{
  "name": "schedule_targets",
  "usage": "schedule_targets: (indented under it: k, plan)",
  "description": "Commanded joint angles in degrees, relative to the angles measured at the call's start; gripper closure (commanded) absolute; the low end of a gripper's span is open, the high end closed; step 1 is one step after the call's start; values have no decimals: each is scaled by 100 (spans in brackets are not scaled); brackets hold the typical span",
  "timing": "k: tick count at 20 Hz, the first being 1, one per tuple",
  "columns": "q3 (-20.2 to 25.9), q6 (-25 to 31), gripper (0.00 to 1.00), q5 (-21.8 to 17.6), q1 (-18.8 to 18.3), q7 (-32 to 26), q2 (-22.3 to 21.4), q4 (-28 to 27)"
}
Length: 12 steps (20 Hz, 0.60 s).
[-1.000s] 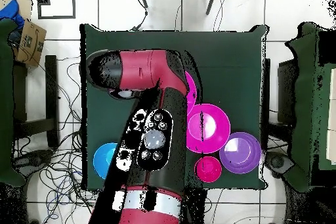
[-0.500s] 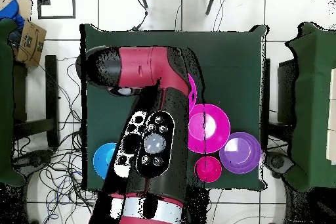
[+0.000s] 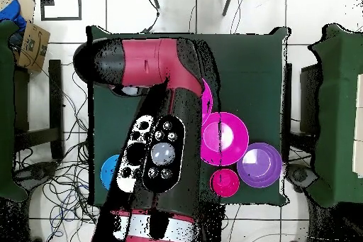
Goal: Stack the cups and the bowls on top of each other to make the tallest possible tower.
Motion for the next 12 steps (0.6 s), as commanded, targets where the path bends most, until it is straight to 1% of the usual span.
schedule_targets:
  k: [1, 3, 7, 8, 12]
  plan:
    - [289, 1134, 0, 42, 144, 755, 431, -727]
    - [266, 1453, 0, 22, 181, 800, 535, -1058]
    - [240, 1850, 0, 31, 252, 941, 680, -1485]
    - [244, 1891, 0, 42, 256, 976, 724, -1573]
    - [214, 1960, 0, 231, 375, 1436, 858, -1739]
